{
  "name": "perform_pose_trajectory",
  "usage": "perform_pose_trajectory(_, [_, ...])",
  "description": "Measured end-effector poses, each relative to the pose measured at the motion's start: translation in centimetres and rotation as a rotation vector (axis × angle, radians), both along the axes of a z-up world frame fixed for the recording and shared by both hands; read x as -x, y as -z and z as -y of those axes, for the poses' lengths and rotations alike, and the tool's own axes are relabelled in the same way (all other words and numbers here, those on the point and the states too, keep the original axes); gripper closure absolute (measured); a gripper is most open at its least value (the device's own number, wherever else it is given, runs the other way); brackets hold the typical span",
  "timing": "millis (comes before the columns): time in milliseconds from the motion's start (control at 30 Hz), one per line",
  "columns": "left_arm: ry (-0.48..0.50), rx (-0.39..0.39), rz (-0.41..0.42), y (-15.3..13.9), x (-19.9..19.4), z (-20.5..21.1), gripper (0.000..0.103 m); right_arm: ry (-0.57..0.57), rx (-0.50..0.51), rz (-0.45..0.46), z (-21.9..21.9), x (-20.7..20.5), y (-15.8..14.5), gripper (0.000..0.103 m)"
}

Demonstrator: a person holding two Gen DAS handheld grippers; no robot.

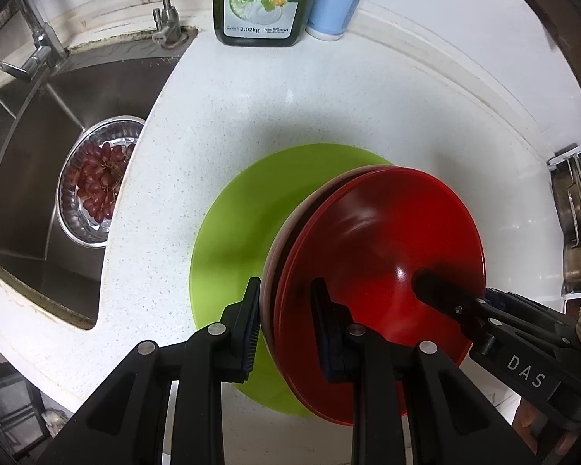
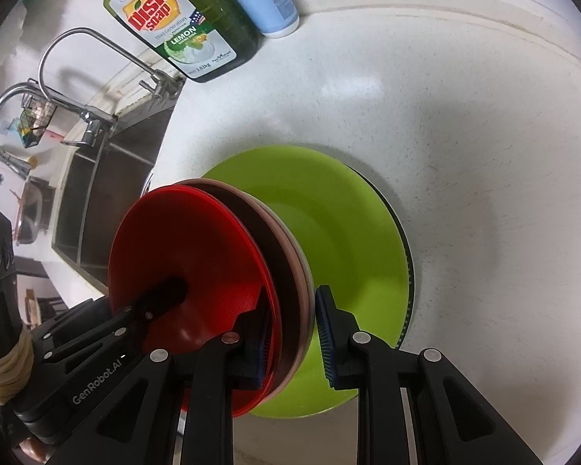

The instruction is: Organize plates and bowls

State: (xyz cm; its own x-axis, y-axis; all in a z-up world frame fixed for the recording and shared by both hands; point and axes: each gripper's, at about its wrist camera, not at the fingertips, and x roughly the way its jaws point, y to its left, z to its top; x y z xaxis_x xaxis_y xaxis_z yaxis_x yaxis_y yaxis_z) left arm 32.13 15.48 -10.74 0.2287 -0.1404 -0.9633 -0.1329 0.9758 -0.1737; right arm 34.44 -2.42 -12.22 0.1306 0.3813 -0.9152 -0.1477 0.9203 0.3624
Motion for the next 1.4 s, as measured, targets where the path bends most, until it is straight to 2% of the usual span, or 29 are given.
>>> perform_pose_trajectory(433, [0.013, 0.008, -0.026, 1.4, -0.4, 0.2, 0.078, -0.002, 0.021, -0.002, -0.4, -0.2, 0.5, 0.079])
perform_pose_trajectory(600, [-0.002, 0.039, -0.019, 1.6, -0.5, -0.2, 0.078, -0.024, 0.045, 0.019, -1.0, -0.1, 0.4, 0.078])
perform_pose_trajectory(700, [-0.007, 0.039, 0.004, 1.5, -0.4, -0.4, 0.070, -0.033, 0.048, 0.051, -1.0, 0.1, 0.2, 0.076])
perform_pose_trajectory(767, [-0.011, 0.019, 0.030, 1.0, -0.3, -0.4, 0.064, -0.041, 0.039, 0.067, -1.0, 0.4, -0.1, 0.071])
perform_pose_trajectory(833, [-0.004, -0.002, 0.071, 0.2, -0.1, -0.3, 0.057, -0.034, 0.038, 0.104, -0.7, 0.8, -0.8, 0.061])
perform_pose_trajectory(1000, [0.015, -0.054, 0.188, -2.4, 1.3, -0.1, 0.042, -0.021, 0.078, 0.236, 0.2, 3.1, -3.8, 0.056])
perform_pose_trajectory(1100, [0.018, -0.078, 0.266, -4.2, 2.8, 0.3, 0.033, 0.001, 0.111, 0.333, 1.0, 5.1, -5.5, 0.047])
perform_pose_trajectory(1200, [0.025, -0.091, 0.335, -5.6, 4.8, 1.1, 0.023, 0.025, 0.118, 0.392, 2.0, 7.0, -6.6, 0.041])
perform_pose_trajectory(1400, [0.033, -0.124, 0.456, -7.4, 9.8, 2.8, 0.017, 0.075, 0.117, 0.500, 4.4, 11.9, -8.1, 0.031])
